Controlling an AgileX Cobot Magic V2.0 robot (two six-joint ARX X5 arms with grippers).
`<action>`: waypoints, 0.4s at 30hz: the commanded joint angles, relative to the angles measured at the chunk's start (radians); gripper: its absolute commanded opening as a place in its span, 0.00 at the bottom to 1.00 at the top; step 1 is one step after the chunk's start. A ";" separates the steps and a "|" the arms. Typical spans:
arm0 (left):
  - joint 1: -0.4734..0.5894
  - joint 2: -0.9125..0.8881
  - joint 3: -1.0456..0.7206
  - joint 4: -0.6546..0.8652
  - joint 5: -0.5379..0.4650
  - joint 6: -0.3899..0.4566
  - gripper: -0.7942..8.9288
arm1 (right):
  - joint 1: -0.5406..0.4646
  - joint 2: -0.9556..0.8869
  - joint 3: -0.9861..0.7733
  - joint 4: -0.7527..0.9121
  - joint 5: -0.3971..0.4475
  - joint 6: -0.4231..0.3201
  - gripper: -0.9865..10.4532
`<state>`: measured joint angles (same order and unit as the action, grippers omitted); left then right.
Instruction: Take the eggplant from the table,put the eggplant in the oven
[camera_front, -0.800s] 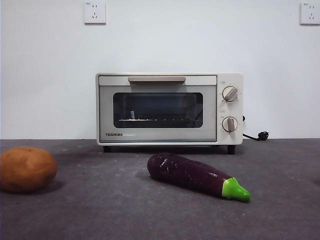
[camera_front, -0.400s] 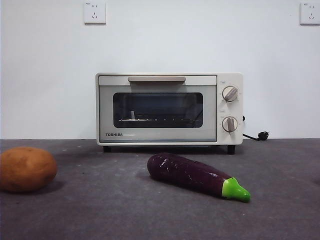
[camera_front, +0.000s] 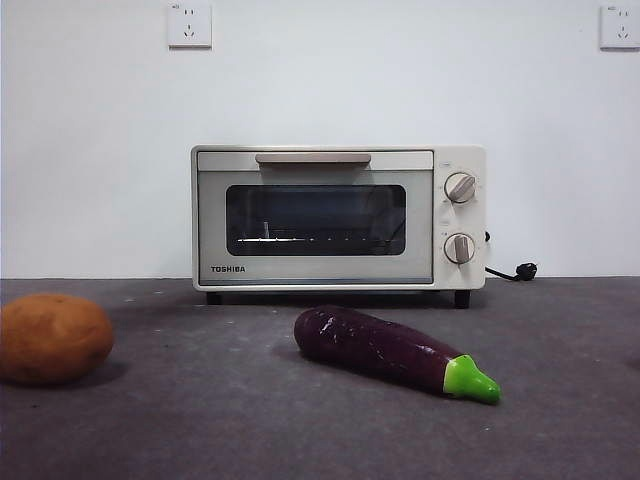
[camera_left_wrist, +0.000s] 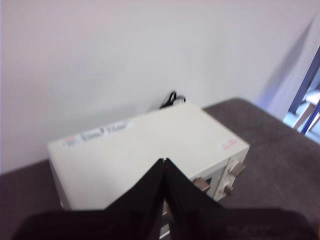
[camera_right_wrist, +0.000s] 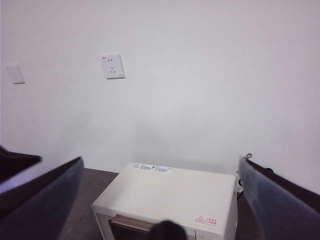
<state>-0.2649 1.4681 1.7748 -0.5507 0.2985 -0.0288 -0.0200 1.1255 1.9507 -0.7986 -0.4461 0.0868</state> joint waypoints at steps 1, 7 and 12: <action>-0.003 0.056 0.002 0.023 0.014 0.014 0.08 | 0.001 -0.002 0.003 0.000 -0.004 0.011 0.64; -0.009 0.179 0.002 0.074 0.046 0.014 0.08 | 0.001 -0.002 0.003 -0.048 -0.004 0.010 0.64; -0.041 0.261 0.002 0.098 0.042 0.064 0.08 | 0.001 -0.002 0.003 -0.060 -0.004 0.010 0.64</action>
<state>-0.2970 1.7161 1.7748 -0.4648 0.3336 0.0006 -0.0200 1.1255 1.9507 -0.8619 -0.4461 0.0875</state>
